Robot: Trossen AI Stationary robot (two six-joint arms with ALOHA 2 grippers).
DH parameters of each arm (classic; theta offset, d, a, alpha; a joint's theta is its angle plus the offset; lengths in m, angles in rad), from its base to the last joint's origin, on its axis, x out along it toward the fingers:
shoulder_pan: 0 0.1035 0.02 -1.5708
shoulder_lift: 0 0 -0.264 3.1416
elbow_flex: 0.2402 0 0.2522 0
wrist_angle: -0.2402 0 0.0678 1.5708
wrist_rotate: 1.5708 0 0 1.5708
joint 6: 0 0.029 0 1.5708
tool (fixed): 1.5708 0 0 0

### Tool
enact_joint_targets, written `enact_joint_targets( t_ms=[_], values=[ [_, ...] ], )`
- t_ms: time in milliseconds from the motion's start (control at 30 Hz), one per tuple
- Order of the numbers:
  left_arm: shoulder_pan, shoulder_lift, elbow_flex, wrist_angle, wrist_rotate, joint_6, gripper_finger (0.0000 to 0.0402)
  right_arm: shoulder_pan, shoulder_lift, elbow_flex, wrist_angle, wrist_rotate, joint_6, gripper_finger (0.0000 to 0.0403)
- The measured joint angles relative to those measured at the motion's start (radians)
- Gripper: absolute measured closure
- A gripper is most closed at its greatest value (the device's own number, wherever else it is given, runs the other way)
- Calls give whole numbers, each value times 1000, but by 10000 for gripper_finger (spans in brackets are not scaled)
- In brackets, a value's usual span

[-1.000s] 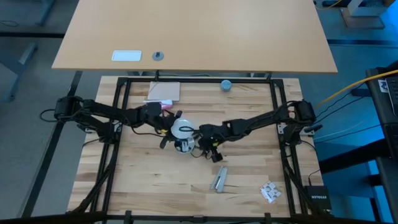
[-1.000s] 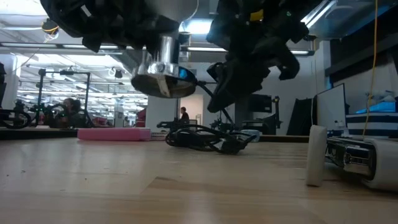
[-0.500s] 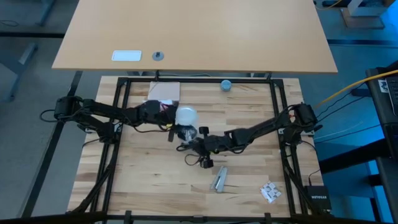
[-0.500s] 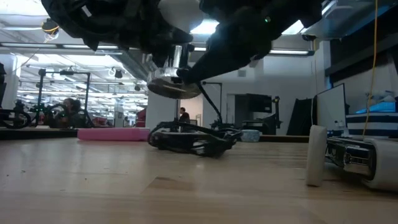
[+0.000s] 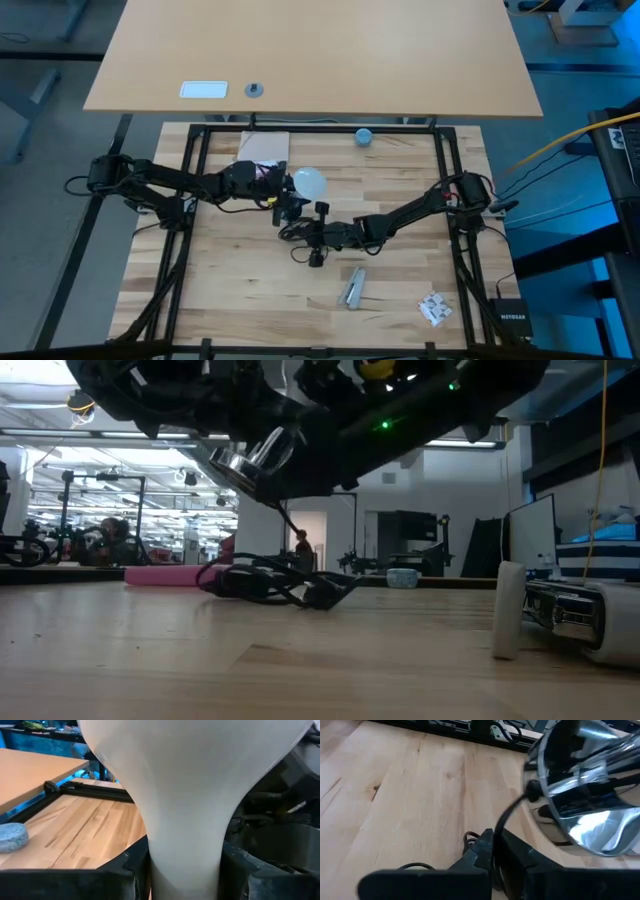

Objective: Screw lightbulb
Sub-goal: Remove the lightbulb from the lamp

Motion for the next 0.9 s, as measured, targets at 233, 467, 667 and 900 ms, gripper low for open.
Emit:
enact_joint_targets(
  t_ms=[233,467,667,900],
  values=[
    [-3,0,0,2,3,-1,249,-5,0,1,-16,-29,-9,326],
    [0,0,0,3,-4,0,249,-13,0,1,-24,-133,-24,268],
    [18,0,0,-2,-40,20,249,-13,-6,1,-25,-296,-12,250],
    [46,0,0,-1,-51,20,249,-12,-104,1,-209,-353,-9,249]
  ],
)
